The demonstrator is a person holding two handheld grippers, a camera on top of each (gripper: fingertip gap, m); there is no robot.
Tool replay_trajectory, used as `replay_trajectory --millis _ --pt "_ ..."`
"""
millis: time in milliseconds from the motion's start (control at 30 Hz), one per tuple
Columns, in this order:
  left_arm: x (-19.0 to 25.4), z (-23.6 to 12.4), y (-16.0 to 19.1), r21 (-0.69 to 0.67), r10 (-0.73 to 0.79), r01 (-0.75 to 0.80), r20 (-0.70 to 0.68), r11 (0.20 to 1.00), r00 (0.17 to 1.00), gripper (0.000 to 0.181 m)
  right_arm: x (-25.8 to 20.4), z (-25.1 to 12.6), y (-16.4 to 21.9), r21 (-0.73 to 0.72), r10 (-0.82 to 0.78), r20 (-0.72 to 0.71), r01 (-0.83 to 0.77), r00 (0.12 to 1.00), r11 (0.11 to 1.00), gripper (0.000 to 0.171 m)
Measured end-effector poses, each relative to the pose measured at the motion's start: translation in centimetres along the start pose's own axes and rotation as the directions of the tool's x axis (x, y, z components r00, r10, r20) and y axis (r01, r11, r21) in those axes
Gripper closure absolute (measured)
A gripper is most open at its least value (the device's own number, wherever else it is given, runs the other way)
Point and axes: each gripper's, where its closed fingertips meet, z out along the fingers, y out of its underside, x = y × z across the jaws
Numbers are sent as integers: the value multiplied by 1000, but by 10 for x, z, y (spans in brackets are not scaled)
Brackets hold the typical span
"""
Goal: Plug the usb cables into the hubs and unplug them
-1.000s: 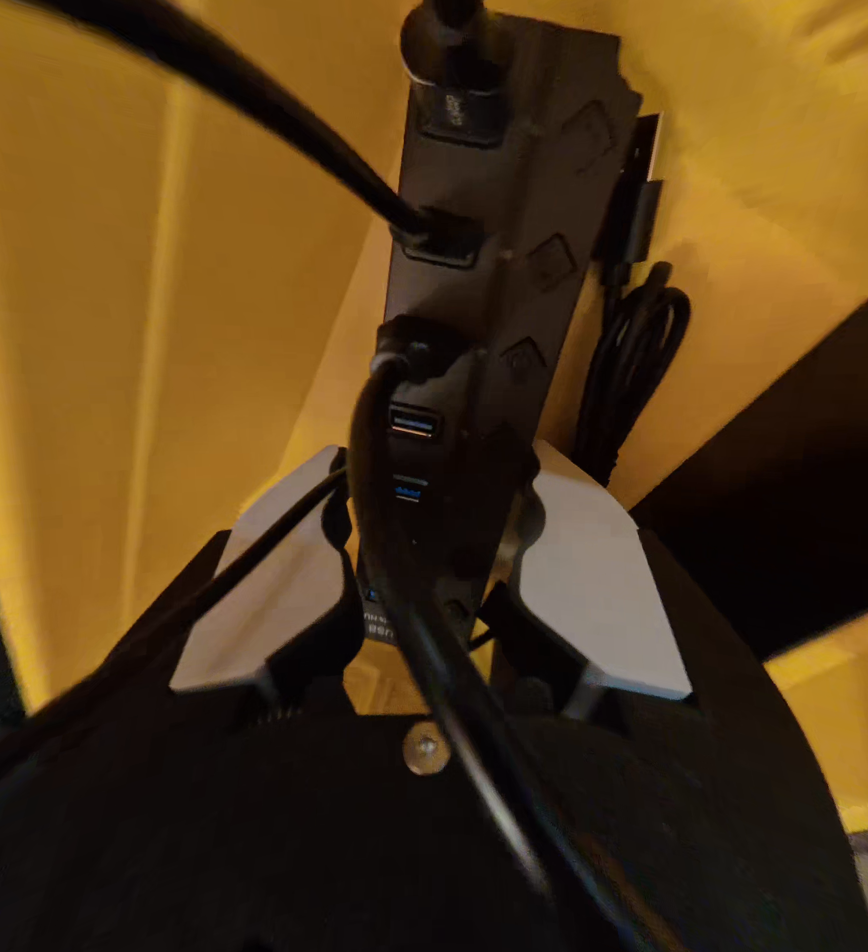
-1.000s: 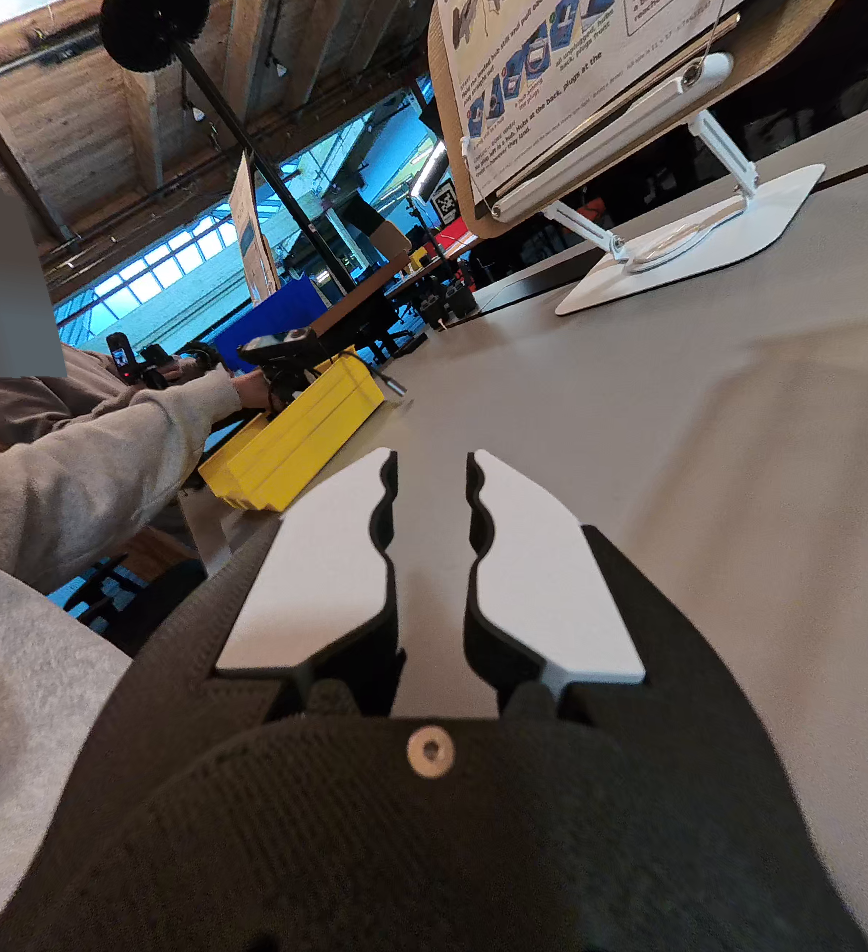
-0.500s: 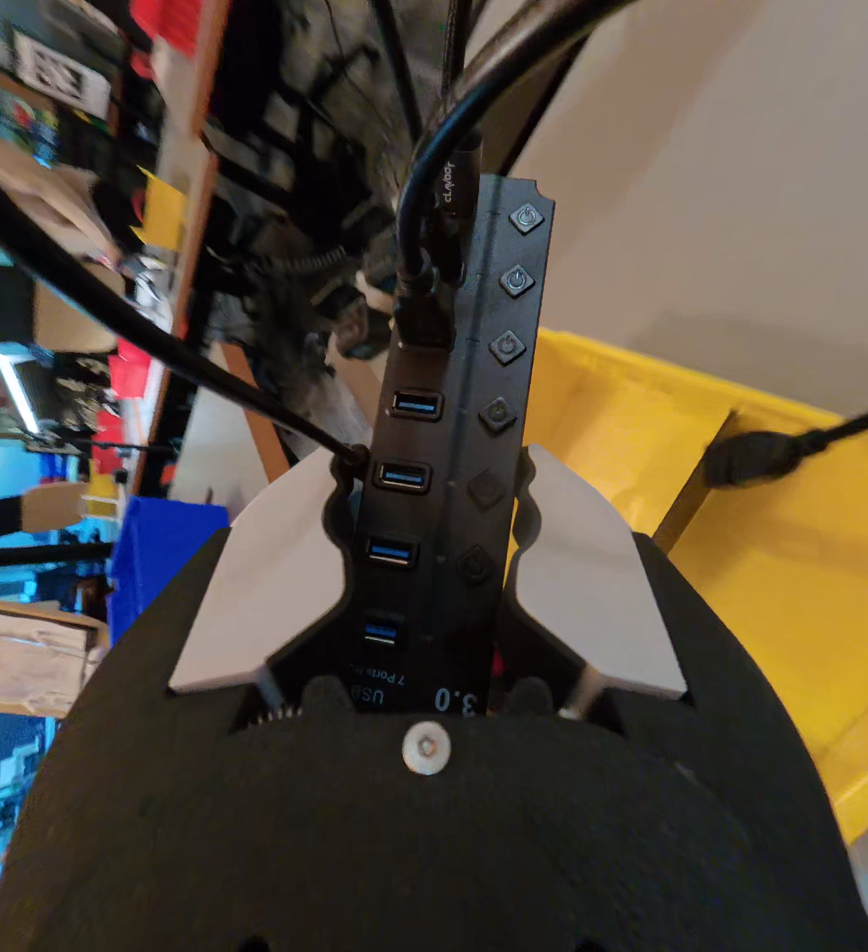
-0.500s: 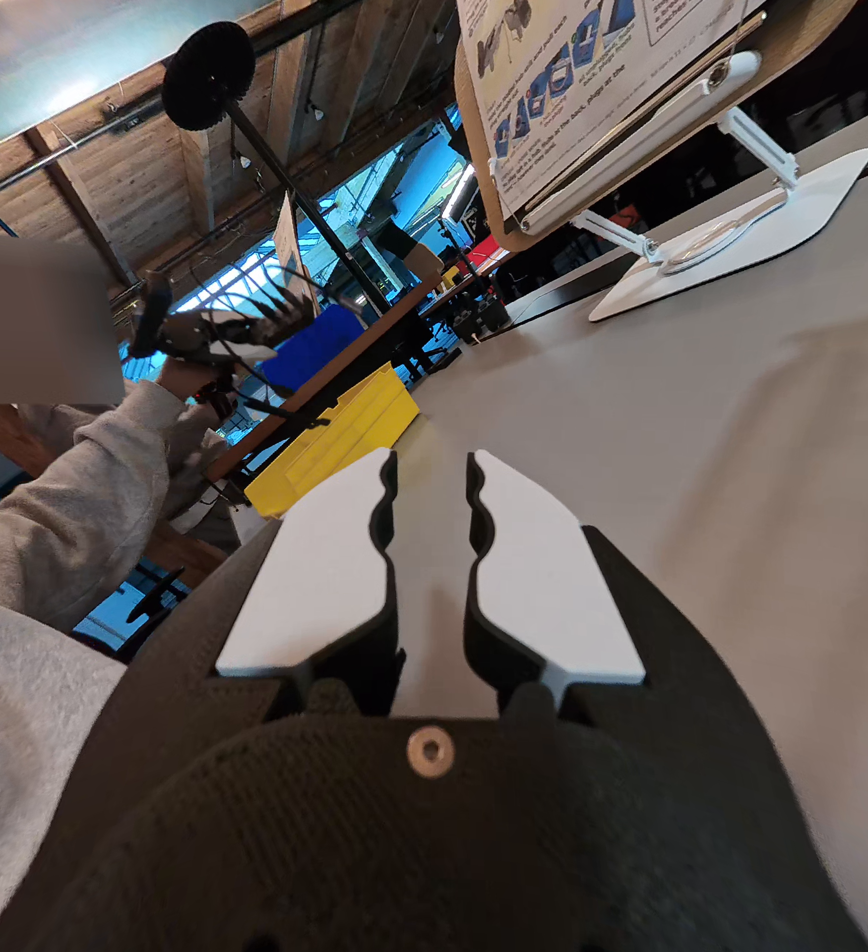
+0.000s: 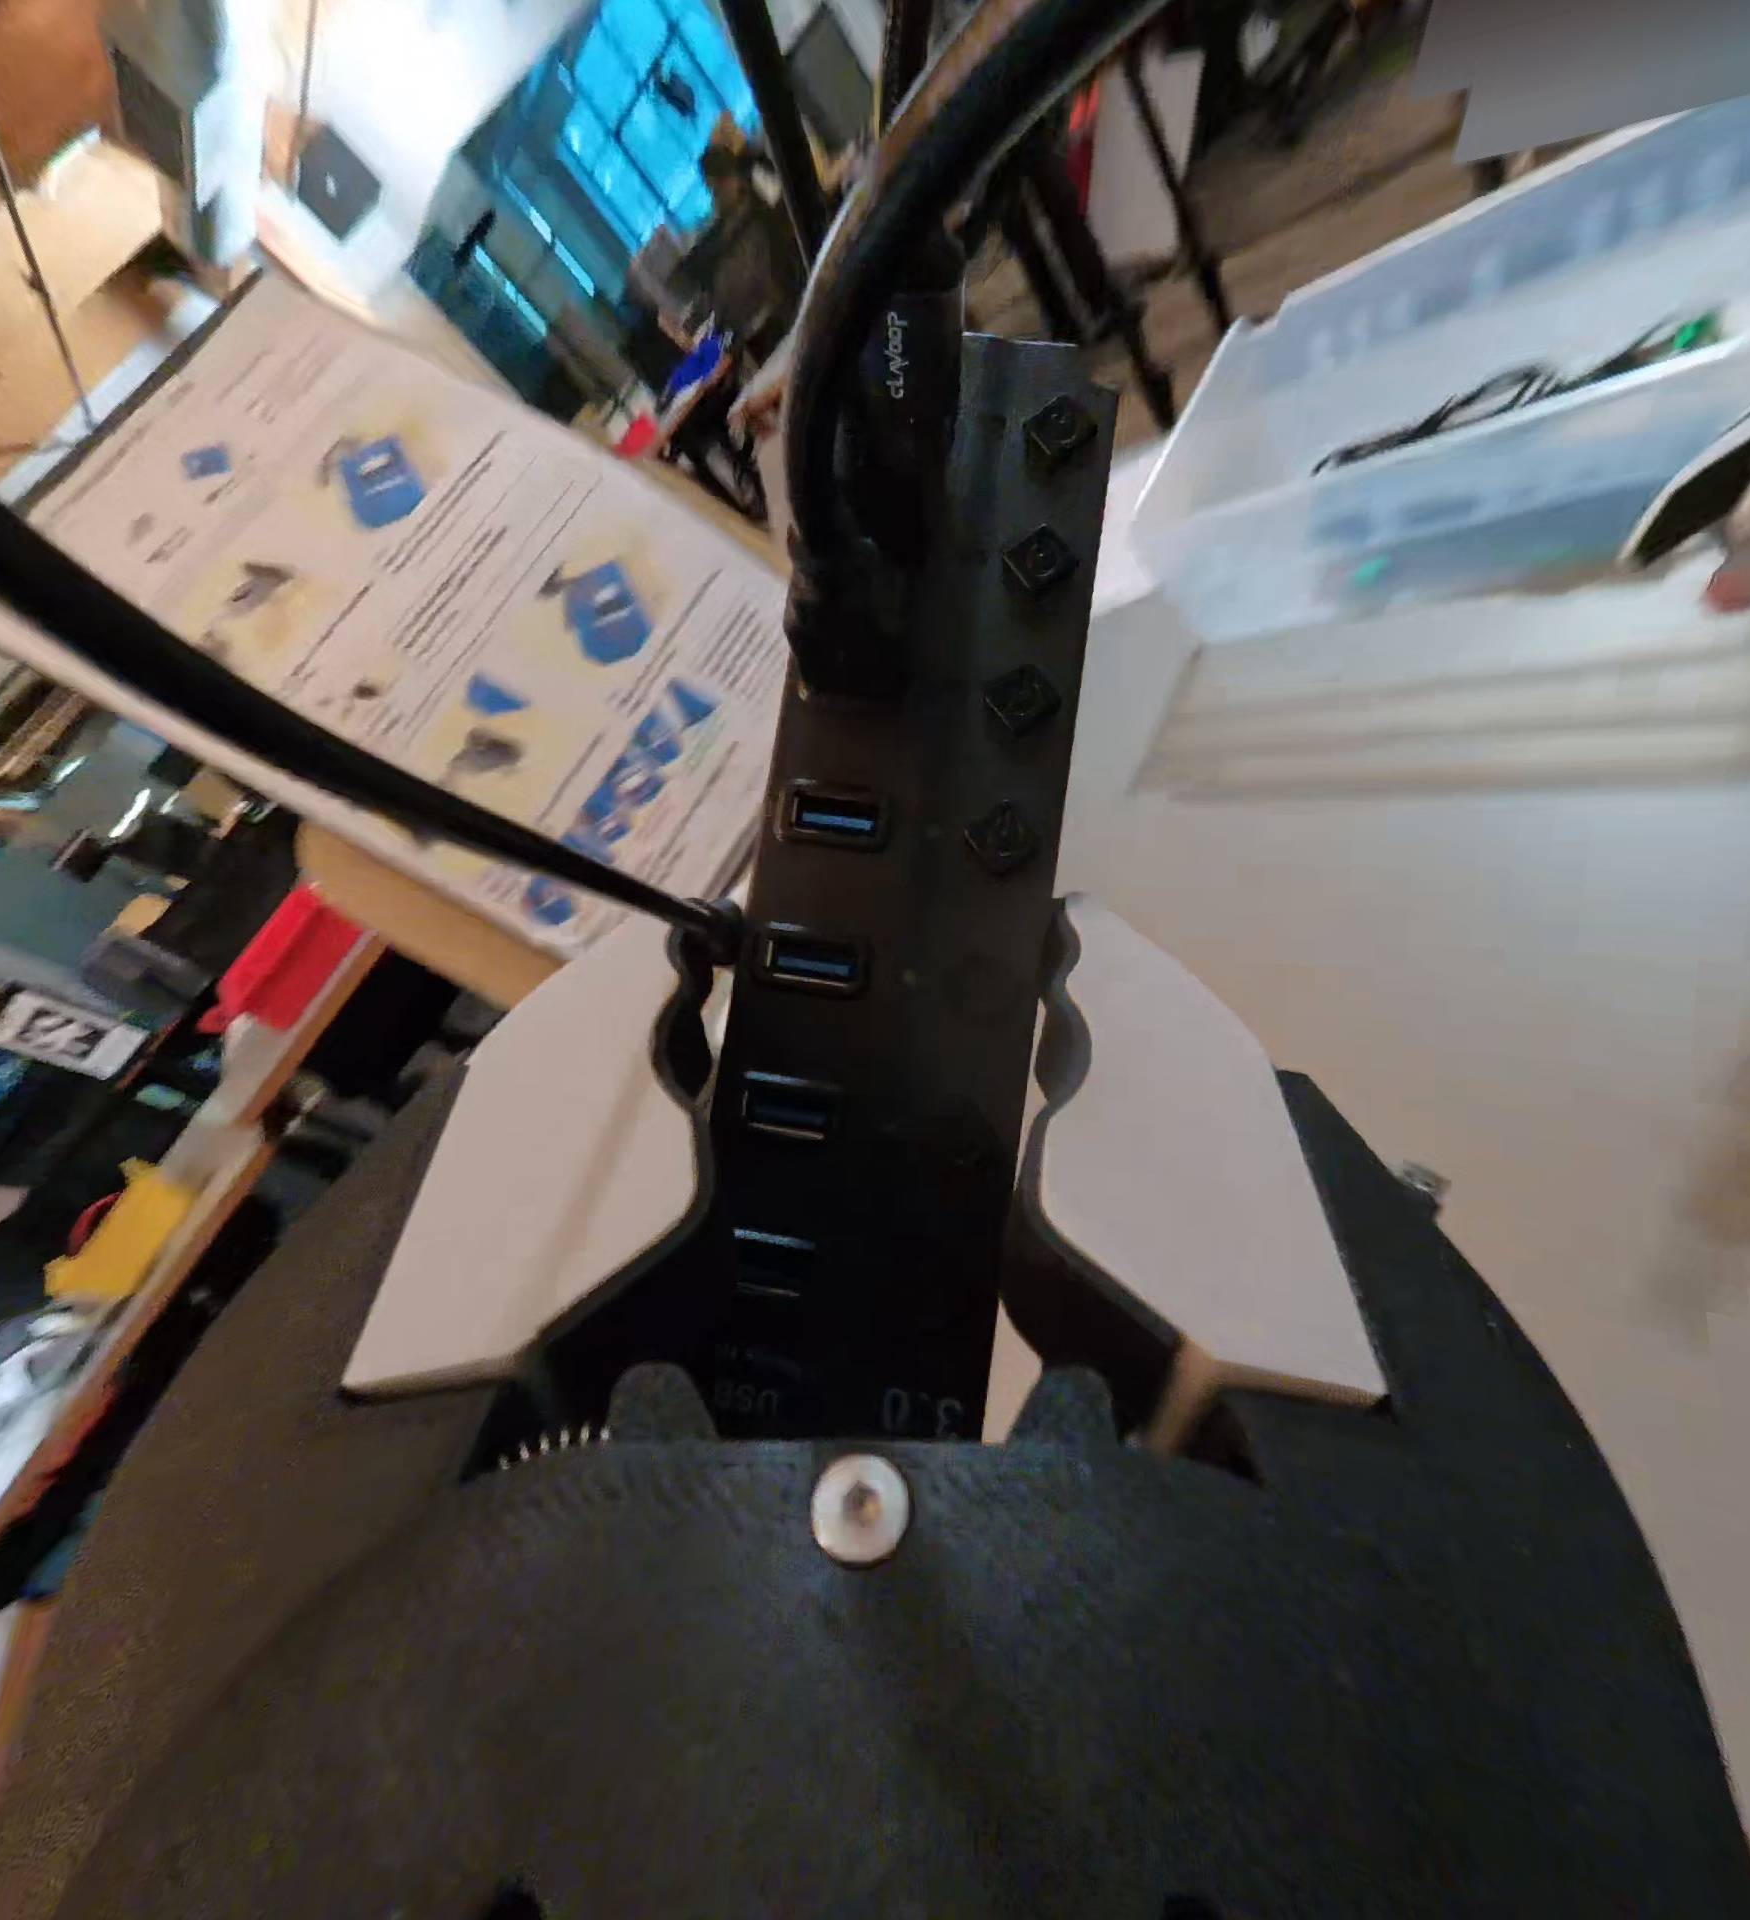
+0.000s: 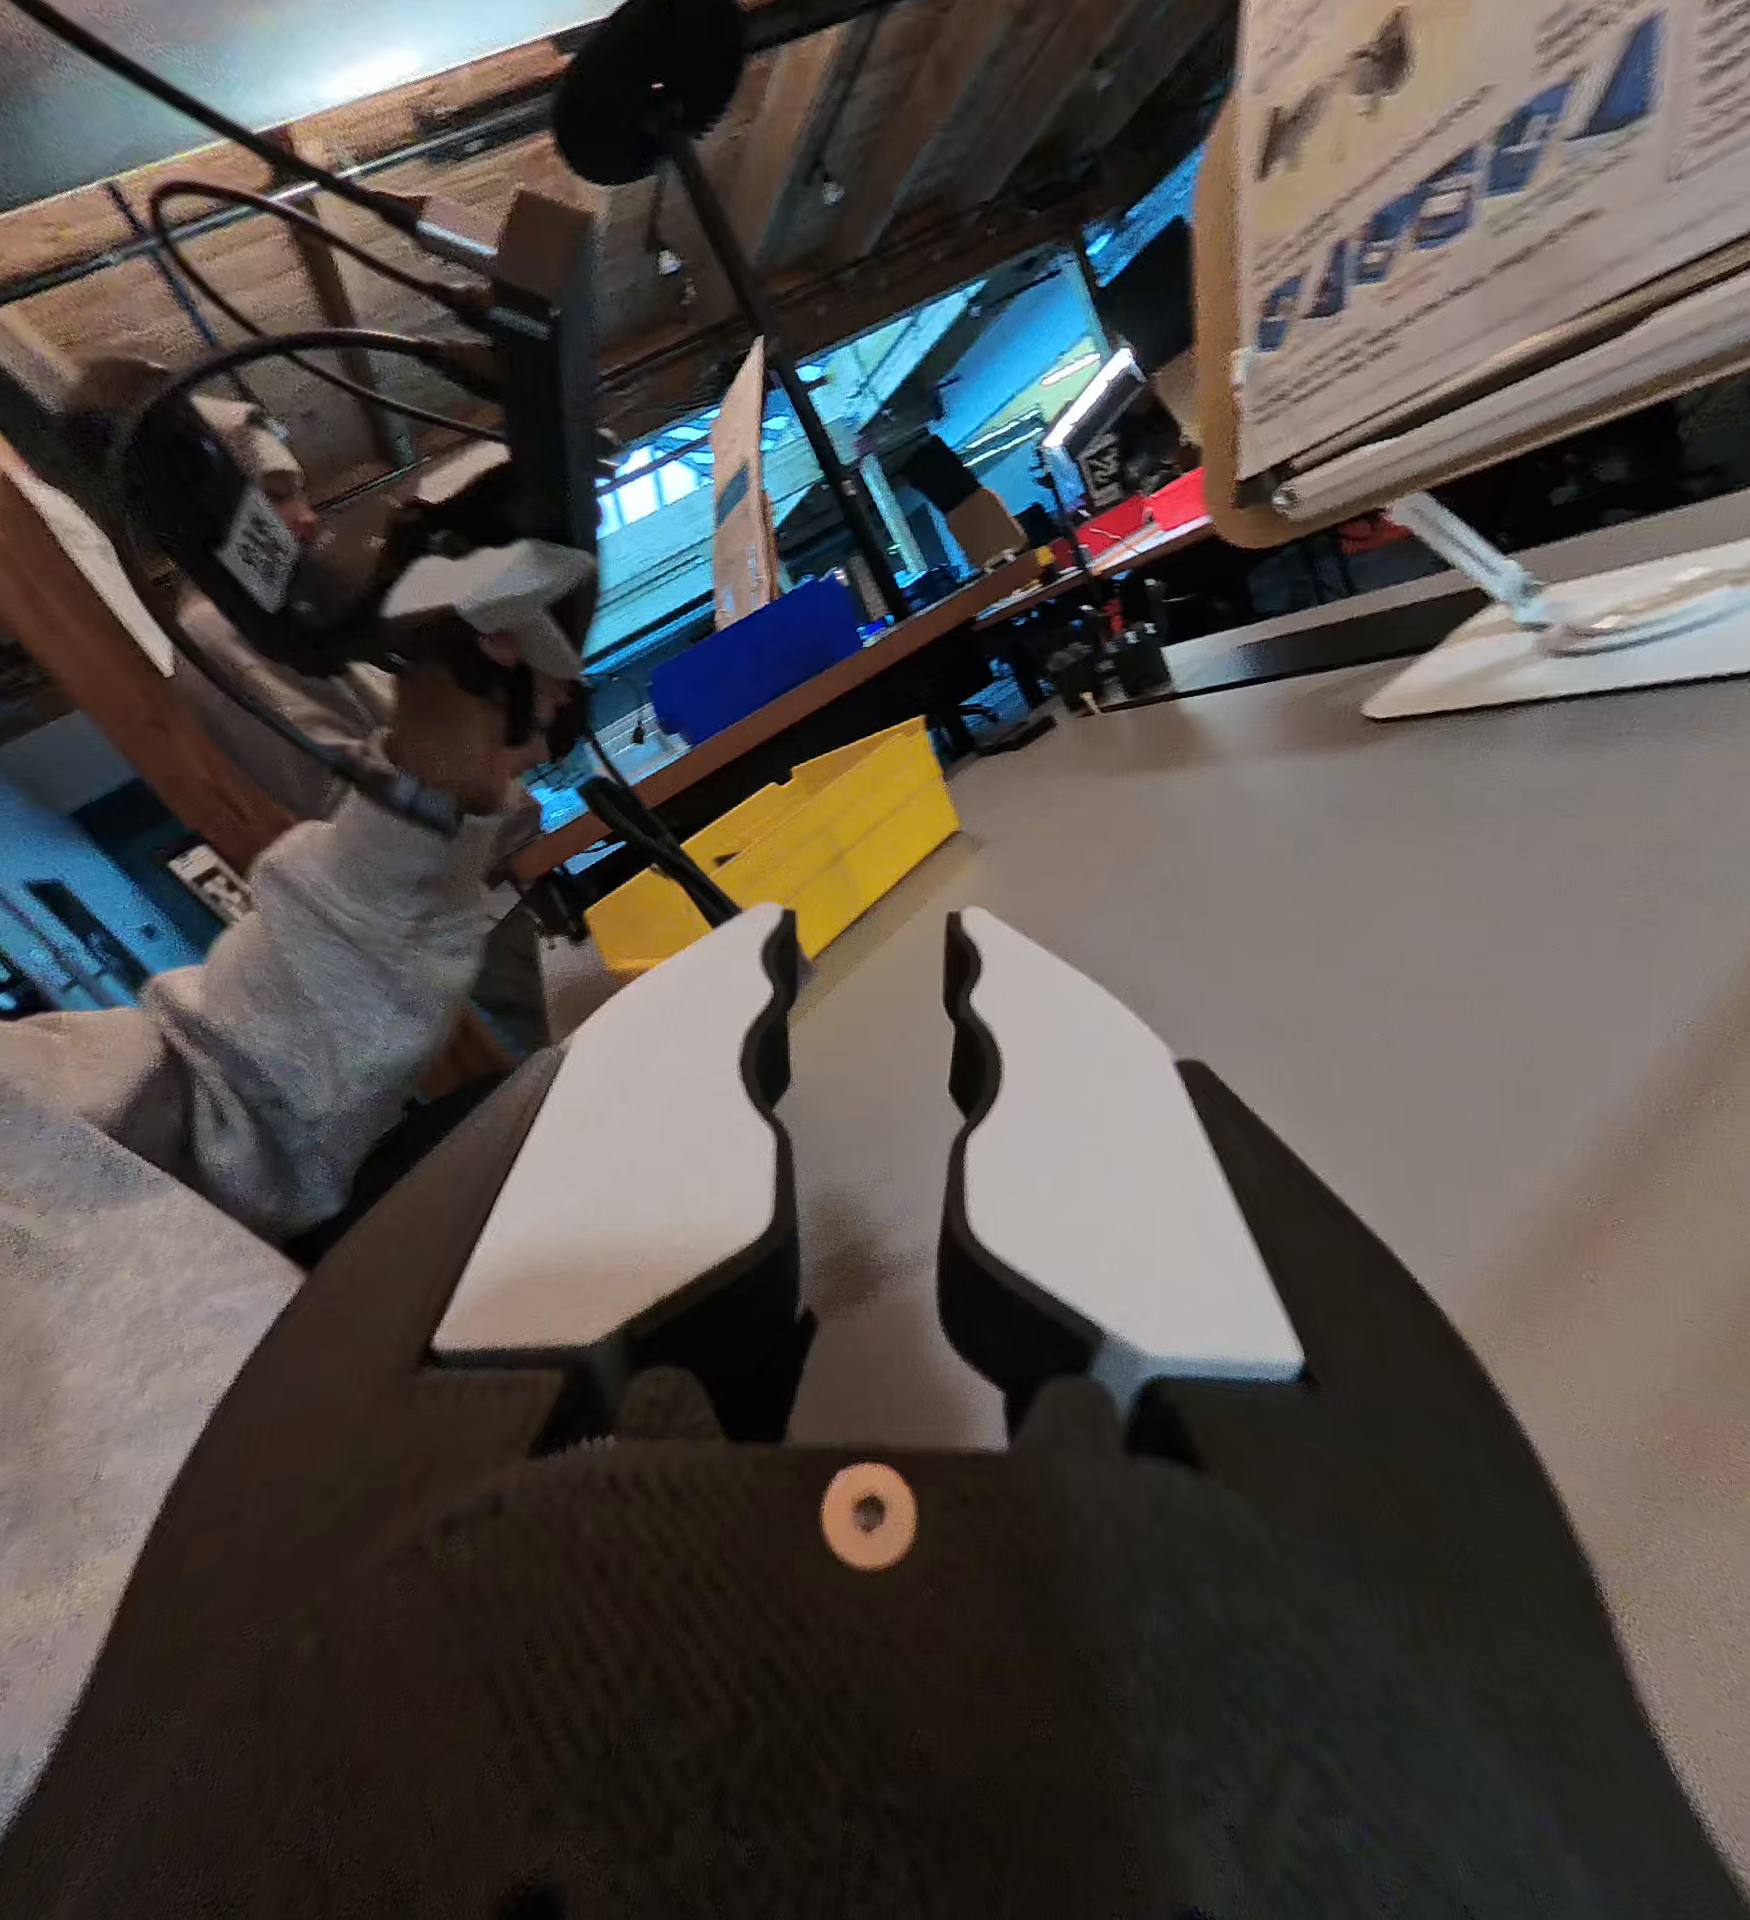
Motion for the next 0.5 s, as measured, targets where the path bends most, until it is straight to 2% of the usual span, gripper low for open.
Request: replay_trajectory --millis 167,233,300,333,433,500 --pt "90 53 6 118 -151 155 -39 981 988 118 -26 16 21 -51 -48 49 50 998 997 136" --pt "115 71 18 145 -185 183 0 972 983 118 -21 23 24 -15 -61 -15 61 998 998 118" --pt "140 84 34 142 -204 200 10 969 979 118 -19 33 23 35 -77 -45 78 996 996 93" --pt "152 90 41 133 -217 217 -15 967 976 118 -16 39 25 26 -96 -63 98 993 995 89" --pt "176 101 55 91 -259 264 -60 960 964 119 -10 54 34 -39 -159 -55 157 986 987 101" --pt "186 103 56 88 -295 303 -95 949 951 118 2 59 37 -67 -133 -79 128 988 990 114"
